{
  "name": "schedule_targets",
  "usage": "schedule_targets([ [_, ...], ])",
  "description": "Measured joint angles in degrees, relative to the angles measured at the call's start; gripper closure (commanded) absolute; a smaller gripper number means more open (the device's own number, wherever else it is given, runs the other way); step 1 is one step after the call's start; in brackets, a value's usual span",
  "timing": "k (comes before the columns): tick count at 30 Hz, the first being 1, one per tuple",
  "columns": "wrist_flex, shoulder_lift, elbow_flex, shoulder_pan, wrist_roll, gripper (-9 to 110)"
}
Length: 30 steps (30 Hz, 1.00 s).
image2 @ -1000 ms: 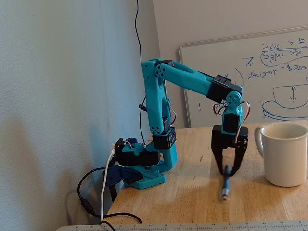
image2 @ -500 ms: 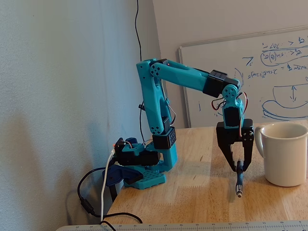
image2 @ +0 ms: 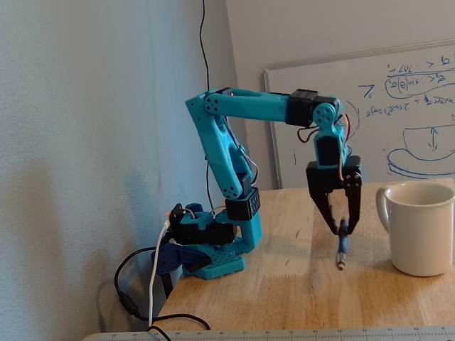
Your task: Grasp a pen and put it in a mug.
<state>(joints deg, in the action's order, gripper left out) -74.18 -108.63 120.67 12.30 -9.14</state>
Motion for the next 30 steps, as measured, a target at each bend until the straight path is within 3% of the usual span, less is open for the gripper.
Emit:
schedule_targets([
  [6,-7.56,-10.20,-0.35,0.00,0.00,98],
  [16,-2.90,-19.60,-12.39,0.00,5.10,98],
  [23,8.79,-20.13,-14.50,-6.59,26.72,98],
  [30,22.32,-20.13,-14.50,-12.57,58.36,98],
])
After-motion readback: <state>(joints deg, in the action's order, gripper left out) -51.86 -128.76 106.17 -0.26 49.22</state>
